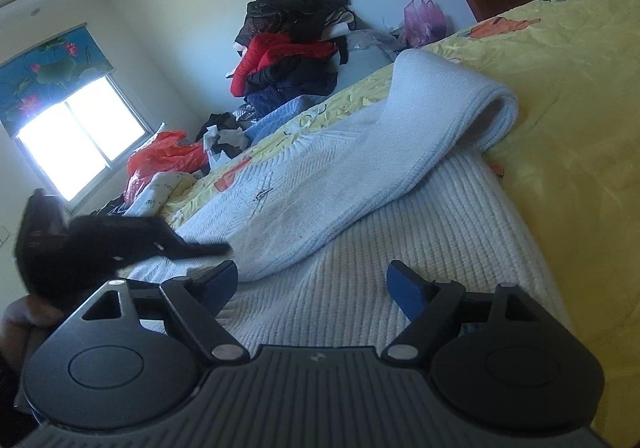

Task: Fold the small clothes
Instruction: 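Grasp the other sleeve with the left tool and fold it across the body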

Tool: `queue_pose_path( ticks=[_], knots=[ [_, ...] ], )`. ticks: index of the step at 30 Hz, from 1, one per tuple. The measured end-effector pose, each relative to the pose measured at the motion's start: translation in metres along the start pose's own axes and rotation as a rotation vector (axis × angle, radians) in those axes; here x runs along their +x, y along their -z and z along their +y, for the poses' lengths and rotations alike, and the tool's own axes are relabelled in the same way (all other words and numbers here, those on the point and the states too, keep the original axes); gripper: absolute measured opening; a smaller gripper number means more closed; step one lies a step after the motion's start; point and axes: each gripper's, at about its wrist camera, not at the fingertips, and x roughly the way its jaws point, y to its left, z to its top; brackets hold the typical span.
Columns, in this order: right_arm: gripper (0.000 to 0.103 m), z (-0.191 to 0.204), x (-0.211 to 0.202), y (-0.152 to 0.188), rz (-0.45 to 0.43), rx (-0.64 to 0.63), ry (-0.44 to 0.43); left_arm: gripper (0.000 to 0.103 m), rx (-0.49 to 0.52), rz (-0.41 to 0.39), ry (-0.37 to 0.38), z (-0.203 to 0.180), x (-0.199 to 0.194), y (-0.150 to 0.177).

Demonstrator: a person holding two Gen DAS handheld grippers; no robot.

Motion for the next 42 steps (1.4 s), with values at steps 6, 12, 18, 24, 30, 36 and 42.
queue_pose_path(
  ticks=[6,12,18,24,30,36,42],
  knots=[
    [0.085,0.002,0.000,0.000,-0.001,0.003,-0.001,0.006,0.120,-0.039,-0.068,-0.012,-0.006,-0.017],
    [0.085,0.002,-0.001,0.000,0.000,0.001,0.000,0.003,0.261,-0.231,-0.087,-0.027,-0.052,-0.051],
    [0.085,0.002,-0.001,0.000,0.000,0.000,0.000,0.002,0.193,-0.262,-0.236,0.031,-0.060,-0.073],
    [0.088,0.002,-0.002,-0.001,0.002,-0.001,-0.006,0.005,0.004,-0.006,0.005,0.071,-0.034,-0.040],
    [0.088,0.003,-0.003,-0.002,0.004,-0.006,-0.004,0.044,-0.173,0.046,0.208,0.071,-0.010,-0.016],
    [0.088,0.003,-0.003,-0.002,0.004,-0.005,-0.005,0.058,-0.289,0.045,0.277,0.072,-0.011,-0.014],
    [0.089,0.003,-0.004,-0.003,0.004,-0.002,-0.009,0.058,-0.335,0.060,0.327,0.072,-0.007,-0.007]
  ],
)
